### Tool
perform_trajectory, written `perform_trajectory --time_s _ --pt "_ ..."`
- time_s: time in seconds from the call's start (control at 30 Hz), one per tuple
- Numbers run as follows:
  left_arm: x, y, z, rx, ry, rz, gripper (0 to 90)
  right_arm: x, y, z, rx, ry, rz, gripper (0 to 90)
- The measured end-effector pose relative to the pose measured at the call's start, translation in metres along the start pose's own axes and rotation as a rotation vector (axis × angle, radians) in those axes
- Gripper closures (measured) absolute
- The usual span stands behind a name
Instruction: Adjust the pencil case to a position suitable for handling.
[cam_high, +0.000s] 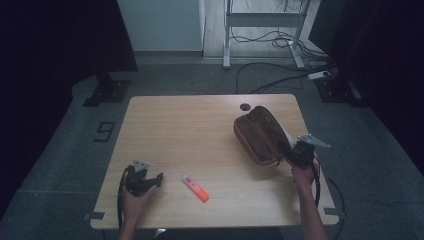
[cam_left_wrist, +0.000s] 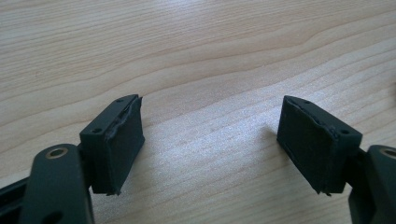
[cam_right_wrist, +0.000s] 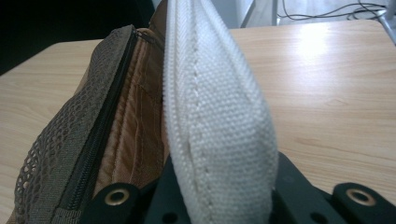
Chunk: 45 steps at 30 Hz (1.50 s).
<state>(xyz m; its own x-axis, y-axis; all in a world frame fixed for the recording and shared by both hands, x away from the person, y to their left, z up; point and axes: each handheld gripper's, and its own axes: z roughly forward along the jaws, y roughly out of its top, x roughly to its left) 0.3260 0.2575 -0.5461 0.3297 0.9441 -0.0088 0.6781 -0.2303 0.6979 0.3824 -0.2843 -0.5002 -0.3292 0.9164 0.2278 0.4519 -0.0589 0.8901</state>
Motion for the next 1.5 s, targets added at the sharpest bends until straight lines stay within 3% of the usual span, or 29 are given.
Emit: perform_trajectory --time_s 0.5,0.8,1.5 --pt "0.0 0.0 0.0 0.001 0.0 0.0 22.4 0.012 0.005 -0.002 -0.01 0.093 -0.043 82.9" --pt "0.0 0.0 0.0 0.0 0.0 0.0 22.5 0.017 0.004 0.0 -0.007 0.134 -0.045 82.9" --pt "0.0 0.0 0.0 0.0 0.0 0.0 22.4 0.036 0.0 0.009 0.008 0.238 -0.131 82.8"
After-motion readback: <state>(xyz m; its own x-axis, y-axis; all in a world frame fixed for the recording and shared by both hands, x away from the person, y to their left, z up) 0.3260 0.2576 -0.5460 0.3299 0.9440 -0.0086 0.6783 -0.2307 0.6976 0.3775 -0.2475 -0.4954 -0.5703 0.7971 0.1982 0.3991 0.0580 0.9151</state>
